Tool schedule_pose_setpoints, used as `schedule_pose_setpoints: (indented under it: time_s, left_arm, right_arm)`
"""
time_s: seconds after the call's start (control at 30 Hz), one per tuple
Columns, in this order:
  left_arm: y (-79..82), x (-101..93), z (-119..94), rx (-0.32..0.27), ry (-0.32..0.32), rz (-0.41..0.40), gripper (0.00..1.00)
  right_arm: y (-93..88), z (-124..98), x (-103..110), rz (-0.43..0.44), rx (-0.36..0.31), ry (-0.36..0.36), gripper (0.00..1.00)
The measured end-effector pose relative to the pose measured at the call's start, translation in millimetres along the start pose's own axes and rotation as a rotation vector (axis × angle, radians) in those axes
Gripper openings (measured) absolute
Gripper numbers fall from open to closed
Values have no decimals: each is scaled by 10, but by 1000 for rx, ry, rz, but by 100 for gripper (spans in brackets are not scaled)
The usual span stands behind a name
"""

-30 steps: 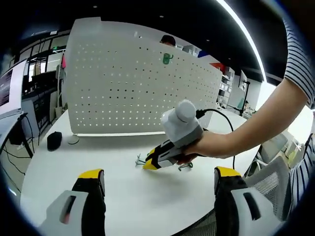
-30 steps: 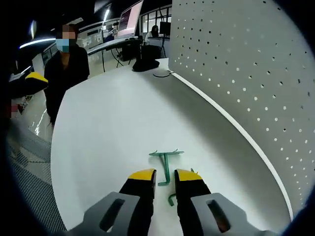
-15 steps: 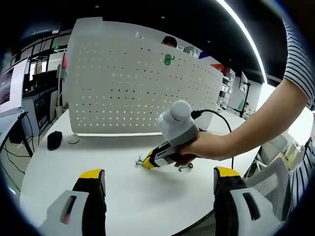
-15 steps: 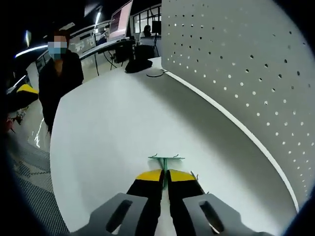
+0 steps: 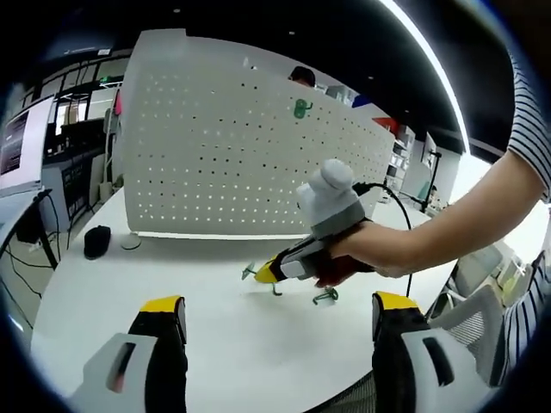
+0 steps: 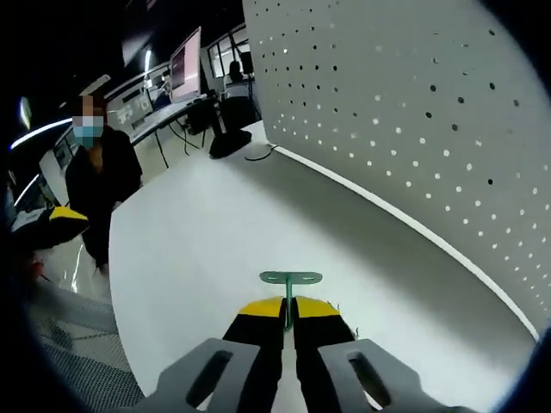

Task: Insert the hook assembly into the mounting plate slot until the hook locks in place.

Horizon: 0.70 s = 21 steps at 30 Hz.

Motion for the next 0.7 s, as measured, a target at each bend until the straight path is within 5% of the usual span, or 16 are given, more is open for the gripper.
schedule_pose_setpoints:
  time_s: [0.2, 0.7]
  left_arm:
    - [119, 90, 39, -16, 15, 18, 90]
    - [345, 285, 190, -36, 3, 15, 82]
  right_arm:
    - [30, -202, 23, 27, -38, 3, 0]
    - [-8, -709, 392, 293, -151, 141, 0]
Point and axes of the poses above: the point that each gripper's makers call its tool centre point, and the gripper's own axes: z roughly forward along the fingers, x roughly to its left, y roughly out of its top, the point moved 3 cm from there along -z, roughly backward along the fingers, and after that the axes turned 11 degrees about y, right-handed, at the moved point
